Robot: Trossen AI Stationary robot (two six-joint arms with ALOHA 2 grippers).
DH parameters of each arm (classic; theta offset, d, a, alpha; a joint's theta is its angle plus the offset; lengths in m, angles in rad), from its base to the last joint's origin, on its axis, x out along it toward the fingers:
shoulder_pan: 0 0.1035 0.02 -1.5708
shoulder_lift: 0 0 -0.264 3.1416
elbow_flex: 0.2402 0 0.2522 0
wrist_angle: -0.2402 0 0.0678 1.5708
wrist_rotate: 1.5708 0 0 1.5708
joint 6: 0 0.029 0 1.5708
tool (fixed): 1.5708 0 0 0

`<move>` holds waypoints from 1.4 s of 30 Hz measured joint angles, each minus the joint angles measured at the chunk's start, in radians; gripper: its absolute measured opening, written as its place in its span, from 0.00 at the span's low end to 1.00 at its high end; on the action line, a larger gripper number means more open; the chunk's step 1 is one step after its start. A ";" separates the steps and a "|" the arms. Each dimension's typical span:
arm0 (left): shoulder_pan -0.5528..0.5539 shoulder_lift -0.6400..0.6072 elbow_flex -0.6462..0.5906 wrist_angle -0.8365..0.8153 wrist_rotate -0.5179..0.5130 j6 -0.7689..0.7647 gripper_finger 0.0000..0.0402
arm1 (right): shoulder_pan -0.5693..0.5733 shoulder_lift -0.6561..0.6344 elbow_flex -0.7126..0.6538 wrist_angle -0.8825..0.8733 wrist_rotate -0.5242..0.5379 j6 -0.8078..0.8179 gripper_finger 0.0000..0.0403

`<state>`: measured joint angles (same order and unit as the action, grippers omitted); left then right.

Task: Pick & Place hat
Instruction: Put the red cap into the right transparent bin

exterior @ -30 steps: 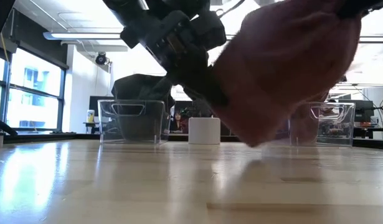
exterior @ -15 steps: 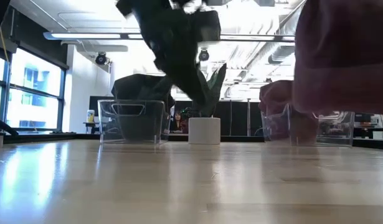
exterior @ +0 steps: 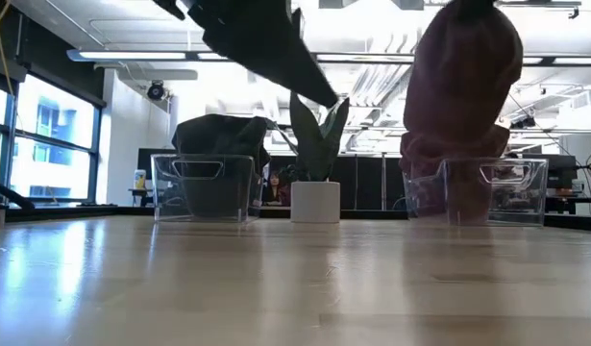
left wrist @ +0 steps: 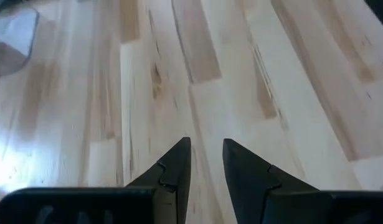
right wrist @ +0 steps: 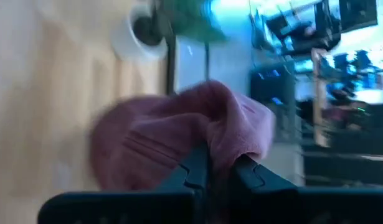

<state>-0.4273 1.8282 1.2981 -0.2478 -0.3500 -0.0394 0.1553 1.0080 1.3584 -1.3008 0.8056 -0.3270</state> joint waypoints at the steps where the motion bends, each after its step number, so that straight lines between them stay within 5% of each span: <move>1: -0.010 0.000 -0.011 0.022 -0.015 0.006 0.22 | -0.035 0.000 -0.006 -0.007 0.010 -0.049 0.04; 9: -0.038 0.011 -0.025 0.043 -0.049 0.008 0.22 | -0.270 0.000 -0.114 0.005 -0.135 -0.243 0.05; 20: -0.038 0.026 -0.025 0.040 -0.057 0.008 0.22 | -0.422 0.000 -0.337 0.195 -0.207 -0.422 0.06; 26: -0.038 0.026 -0.025 0.041 -0.057 0.008 0.22 | -0.493 0.000 -0.404 0.295 -0.014 -0.539 0.05; 32: -0.038 0.026 -0.025 0.039 -0.057 0.008 0.22 | -0.554 -0.003 -0.374 0.356 0.023 -0.577 0.04; 42: -0.038 0.026 -0.025 0.036 -0.061 0.008 0.22 | -0.556 0.001 -0.372 0.339 -0.331 -0.470 0.04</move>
<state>-0.4648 1.8542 1.2732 -0.2115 -0.4107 -0.0311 -0.4011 1.0086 0.9863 -0.9616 0.4747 -0.7975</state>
